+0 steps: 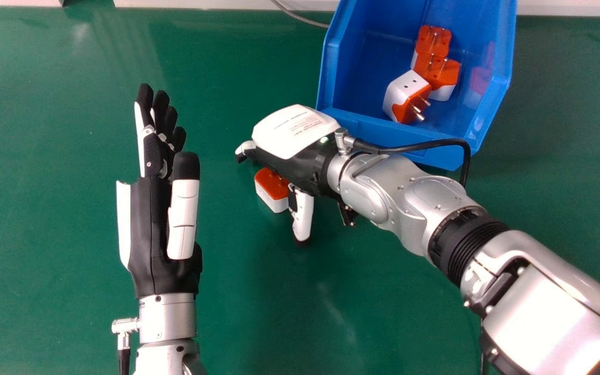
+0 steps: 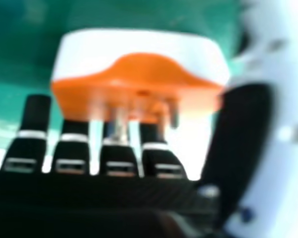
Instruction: Pick all objects and put in blue box
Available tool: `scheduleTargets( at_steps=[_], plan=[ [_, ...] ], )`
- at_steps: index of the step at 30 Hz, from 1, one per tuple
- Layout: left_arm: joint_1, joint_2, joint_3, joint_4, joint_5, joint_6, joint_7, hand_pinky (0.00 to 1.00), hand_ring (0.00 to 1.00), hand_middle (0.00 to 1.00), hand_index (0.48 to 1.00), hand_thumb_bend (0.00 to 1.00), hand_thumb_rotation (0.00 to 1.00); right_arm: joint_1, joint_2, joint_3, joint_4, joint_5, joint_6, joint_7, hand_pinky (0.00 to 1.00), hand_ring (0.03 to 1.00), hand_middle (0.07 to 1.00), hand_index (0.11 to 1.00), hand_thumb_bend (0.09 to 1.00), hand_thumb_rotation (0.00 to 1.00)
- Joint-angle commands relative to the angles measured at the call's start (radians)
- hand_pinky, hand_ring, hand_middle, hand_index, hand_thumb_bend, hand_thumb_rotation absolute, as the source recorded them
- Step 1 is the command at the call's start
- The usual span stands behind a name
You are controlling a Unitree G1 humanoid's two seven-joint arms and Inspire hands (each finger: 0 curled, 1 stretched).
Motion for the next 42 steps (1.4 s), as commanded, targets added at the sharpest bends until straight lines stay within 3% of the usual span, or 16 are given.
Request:
scheduleTargets(
  at_steps=[1, 11, 17, 22, 42],
  plan=[
    [-0.003, -0.027, -0.006, -0.018, 0.011, -0.017, 0.004, 1.0, 1.0, 1.0, 1.0, 0.8, 0.88, -0.018, -0.007, -0.011, -0.017, 0.013, 0.005, 0.009, 0.56, 0.599, 0.671, 0.712, 0.679, 0.07],
    [-0.012, -0.028, -0.005, -0.014, 0.014, -0.015, 0.007, 1.0, 1.0, 1.0, 1.0, 0.8, 0.88, -0.028, -0.011, -0.011, -0.017, 0.007, 0.002, 0.025, 0.52, 0.558, 0.637, 0.677, 0.646, 0.06],
    [-0.014, -0.029, -0.008, -0.016, 0.008, -0.009, 0.003, 1.0, 1.0, 1.0, 1.0, 0.8, 0.88, -0.03, -0.014, -0.009, -0.023, 0.003, 0.003, 0.023, 0.52, 0.558, 0.637, 0.677, 0.646, 0.06],
    [-0.016, -0.03, -0.006, -0.013, 0.012, -0.012, 0.007, 1.0, 1.0, 1.0, 1.0, 0.81, 0.88, -0.028, -0.018, -0.005, -0.032, -0.004, 0.0, 0.015, 0.49, 0.526, 0.61, 0.649, 0.619, 0.04],
    [-0.011, -0.026, -0.004, -0.009, 0.008, -0.017, 0.004, 1.0, 1.0, 1.0, 1.0, 0.81, 0.88, -0.021, -0.015, -0.015, -0.05, 0.012, -0.002, 0.03, 0.44, 0.479, 0.567, 0.611, 0.581, 0.03]
  ],
)
